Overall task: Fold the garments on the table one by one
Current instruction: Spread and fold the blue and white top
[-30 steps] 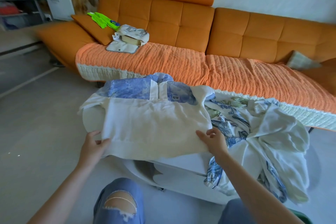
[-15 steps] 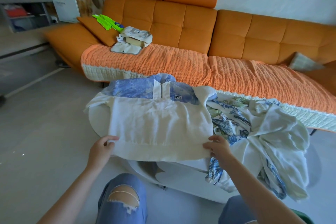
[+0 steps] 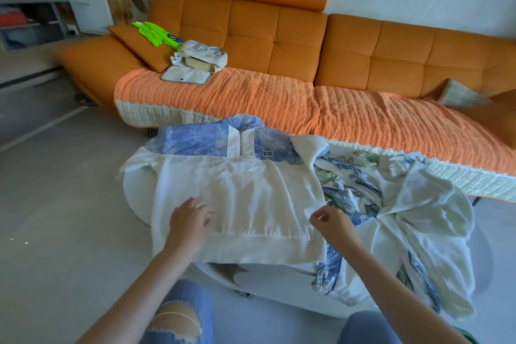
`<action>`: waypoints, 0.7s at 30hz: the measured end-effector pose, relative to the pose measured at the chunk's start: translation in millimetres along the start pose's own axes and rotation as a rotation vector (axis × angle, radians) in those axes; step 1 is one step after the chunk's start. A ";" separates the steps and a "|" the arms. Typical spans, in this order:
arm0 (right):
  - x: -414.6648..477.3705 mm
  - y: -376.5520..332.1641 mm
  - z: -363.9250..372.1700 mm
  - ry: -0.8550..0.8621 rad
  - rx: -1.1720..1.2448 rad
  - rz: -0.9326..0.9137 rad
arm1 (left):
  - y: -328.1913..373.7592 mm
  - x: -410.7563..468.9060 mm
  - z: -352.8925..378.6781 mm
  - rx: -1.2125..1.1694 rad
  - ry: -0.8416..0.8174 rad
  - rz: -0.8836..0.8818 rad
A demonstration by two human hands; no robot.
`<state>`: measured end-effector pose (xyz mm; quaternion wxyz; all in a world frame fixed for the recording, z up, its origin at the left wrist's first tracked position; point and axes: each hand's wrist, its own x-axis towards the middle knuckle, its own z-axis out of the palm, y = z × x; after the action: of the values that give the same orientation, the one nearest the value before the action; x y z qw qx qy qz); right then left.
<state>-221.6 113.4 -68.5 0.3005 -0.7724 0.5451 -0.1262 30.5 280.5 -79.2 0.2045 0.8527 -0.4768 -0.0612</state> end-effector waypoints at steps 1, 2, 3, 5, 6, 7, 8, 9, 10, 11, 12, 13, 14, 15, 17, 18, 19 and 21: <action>8.5 -2.5 -3.4 -0.026 0.086 0.008 | 17.0 8.1 4.0 -0.032 -0.025 0.045; 16.5 -5.3 -6.6 -0.041 0.166 0.018 | 33.3 14.4 8.3 -0.058 -0.057 0.083; 25.1 -8.1 -10.5 -0.037 0.224 0.026 | 48.3 22.5 15.8 -0.066 -0.088 0.129; 43.9 -12.5 -17.9 0.017 0.256 0.028 | 73.5 39.0 34.2 -0.044 -0.165 0.212; 56.8 -13.3 -21.7 0.055 0.253 0.026 | 84.9 49.2 43.2 -0.016 -0.212 0.244; 70.5 -13.9 -25.5 0.087 0.252 0.024 | 94.5 60.1 53.0 0.021 -0.253 0.271; 84.5 -15.8 -30.2 0.108 0.242 0.026 | 103.0 70.7 62.7 0.049 -0.266 0.293; 99.8 -18.2 -34.6 0.122 0.223 0.024 | 109.9 81.5 73.0 0.078 -0.261 0.303; 114.7 -20.0 -38.6 0.134 0.209 0.037 | 114.0 88.5 84.2 0.103 -0.251 0.296; 129.5 -21.5 -42.5 0.149 0.207 0.056 | 117.4 94.5 95.0 0.138 -0.256 0.285; 143.8 -21.9 -44.6 0.165 0.212 0.083 | 118.3 96.7 105.3 0.185 -0.266 0.282; 155.6 -22.6 -45.0 0.170 0.211 0.109 | 117.7 96.7 114.0 0.233 -0.267 0.287; 166.1 -22.3 -43.2 0.158 0.186 0.136 | 117.1 96.1 121.1 0.259 -0.244 0.302; 174.5 -21.5 -37.8 0.140 0.139 0.148 | 116.1 95.2 124.3 0.286 -0.253 0.294; 186.9 -18.2 -19.8 0.109 0.035 0.136 | 111.6 94.6 133.1 0.206 -0.257 0.257; 190.7 -16.5 -10.8 0.110 -0.003 0.120 | 110.0 95.4 134.0 0.181 -0.260 0.239; 192.7 -16.9 -5.5 0.139 -0.046 0.111 | 107.7 97.5 135.1 0.175 -0.271 0.222; 194.1 -15.6 -6.6 0.270 -0.151 0.113 | 98.1 103.1 133.0 0.154 -0.232 0.195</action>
<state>-140.6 -63.4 -79.7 0.1721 -0.7369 0.6312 -0.1703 -31.2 110.1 -150.8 0.0871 0.8029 -0.5808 -0.1022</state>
